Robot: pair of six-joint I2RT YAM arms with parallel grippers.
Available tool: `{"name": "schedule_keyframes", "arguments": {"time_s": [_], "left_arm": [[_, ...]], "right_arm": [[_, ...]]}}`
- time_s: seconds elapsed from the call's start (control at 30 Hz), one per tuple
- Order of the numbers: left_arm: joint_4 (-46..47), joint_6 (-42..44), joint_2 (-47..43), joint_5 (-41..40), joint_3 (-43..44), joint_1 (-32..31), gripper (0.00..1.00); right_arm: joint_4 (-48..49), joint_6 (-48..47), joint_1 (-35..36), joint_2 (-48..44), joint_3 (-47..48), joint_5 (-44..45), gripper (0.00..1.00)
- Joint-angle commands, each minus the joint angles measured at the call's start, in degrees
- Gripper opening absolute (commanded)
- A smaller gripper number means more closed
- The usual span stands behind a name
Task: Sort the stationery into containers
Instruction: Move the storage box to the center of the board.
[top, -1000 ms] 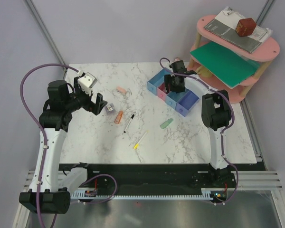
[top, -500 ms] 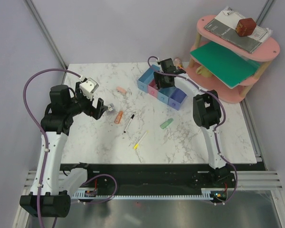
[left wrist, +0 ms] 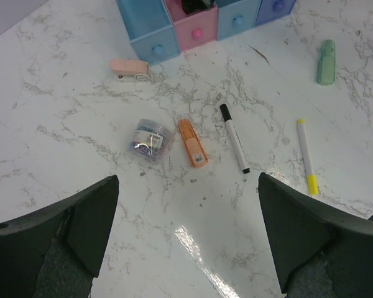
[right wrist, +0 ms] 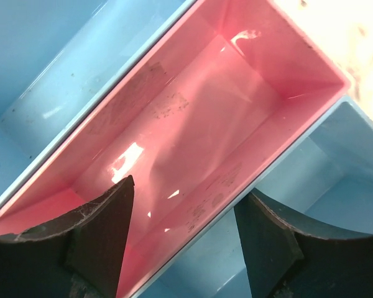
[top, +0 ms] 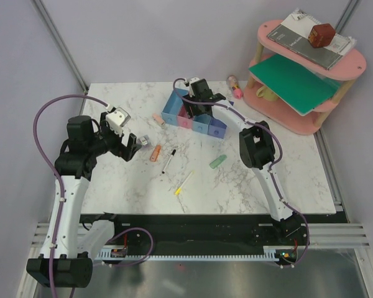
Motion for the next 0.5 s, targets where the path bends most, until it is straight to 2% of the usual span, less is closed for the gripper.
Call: {"name": "schedule_keyframes", "arguments": {"time_s": [0.0,0.47], "left_arm": [[-0.30,2.10,-1.78,0.99,-0.83,0.14,1.00],[-0.48,2.10,-4.59,1.34,-3.64,0.14,1.00]], "right_arm": [[2.67,-2.63,2.47,2.06,3.67,0.40,0.72],[4.61,-7.20,6.52,2.51,3.94,3.39,0.73]]}}
